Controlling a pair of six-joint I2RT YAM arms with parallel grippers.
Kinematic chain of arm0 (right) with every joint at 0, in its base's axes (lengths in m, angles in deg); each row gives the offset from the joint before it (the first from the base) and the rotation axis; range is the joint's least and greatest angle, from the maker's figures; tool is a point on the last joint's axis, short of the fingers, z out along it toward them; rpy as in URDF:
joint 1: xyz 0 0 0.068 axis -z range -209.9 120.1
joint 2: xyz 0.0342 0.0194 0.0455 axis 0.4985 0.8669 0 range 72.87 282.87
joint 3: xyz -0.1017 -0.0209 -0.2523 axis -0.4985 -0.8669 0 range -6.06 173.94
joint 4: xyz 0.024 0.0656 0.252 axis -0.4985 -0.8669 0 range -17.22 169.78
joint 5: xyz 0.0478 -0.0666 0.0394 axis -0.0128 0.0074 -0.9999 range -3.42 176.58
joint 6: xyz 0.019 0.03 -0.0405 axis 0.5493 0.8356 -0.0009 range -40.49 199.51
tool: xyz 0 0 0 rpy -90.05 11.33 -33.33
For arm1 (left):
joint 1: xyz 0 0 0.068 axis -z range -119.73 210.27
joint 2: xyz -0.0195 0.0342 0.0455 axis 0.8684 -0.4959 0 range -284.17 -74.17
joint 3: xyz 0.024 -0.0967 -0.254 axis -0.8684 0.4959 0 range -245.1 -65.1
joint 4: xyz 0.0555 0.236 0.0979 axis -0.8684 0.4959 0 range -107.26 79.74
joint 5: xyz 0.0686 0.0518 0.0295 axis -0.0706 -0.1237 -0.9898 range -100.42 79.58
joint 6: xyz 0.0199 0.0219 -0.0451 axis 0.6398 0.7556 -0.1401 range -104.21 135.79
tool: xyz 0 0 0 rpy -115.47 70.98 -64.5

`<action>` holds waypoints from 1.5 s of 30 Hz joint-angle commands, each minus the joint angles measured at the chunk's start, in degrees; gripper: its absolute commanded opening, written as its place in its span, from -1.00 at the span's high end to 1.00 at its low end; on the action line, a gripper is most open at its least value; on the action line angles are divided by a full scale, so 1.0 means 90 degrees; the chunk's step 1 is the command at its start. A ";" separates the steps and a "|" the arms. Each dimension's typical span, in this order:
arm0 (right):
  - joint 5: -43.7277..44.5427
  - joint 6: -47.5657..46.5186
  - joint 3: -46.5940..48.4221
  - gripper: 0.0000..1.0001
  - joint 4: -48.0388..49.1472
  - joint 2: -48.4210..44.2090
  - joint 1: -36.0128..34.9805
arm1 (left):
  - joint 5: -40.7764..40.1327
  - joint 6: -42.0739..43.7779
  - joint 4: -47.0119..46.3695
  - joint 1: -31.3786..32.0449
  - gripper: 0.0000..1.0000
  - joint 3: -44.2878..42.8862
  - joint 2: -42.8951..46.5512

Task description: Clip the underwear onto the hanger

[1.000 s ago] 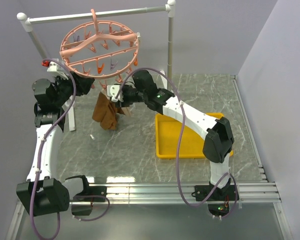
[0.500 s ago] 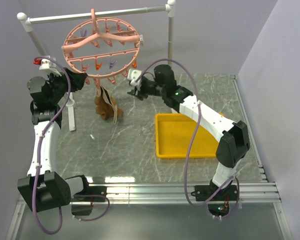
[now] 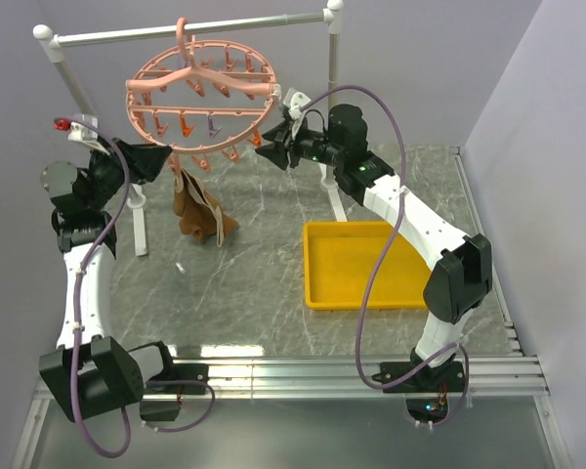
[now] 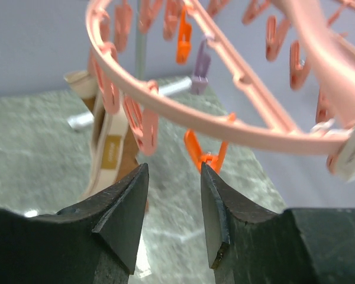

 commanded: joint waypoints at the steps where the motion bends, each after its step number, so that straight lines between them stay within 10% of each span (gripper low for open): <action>1: -0.0311 0.0663 0.0390 0.04 0.0518 0.0036 0.0031 | 0.0901 -0.0664 -0.0970 -0.0187 -0.18 0.0202 0.0355; 18: 0.0109 0.0645 0.0810 0.10 0.0489 0.0515 -0.0203 | 0.1459 0.0467 -0.0259 0.0193 -0.20 0.0740 0.1391; 35: 0.0744 0.0957 0.0868 0.14 0.0539 0.0593 -0.0330 | -0.1402 0.1366 0.0103 0.1062 0.10 0.1130 0.1313; 45: 0.0529 0.1210 0.0556 0.24 0.0509 0.0242 -0.0330 | -0.0407 0.0731 -0.1975 0.1453 0.03 0.2136 0.0845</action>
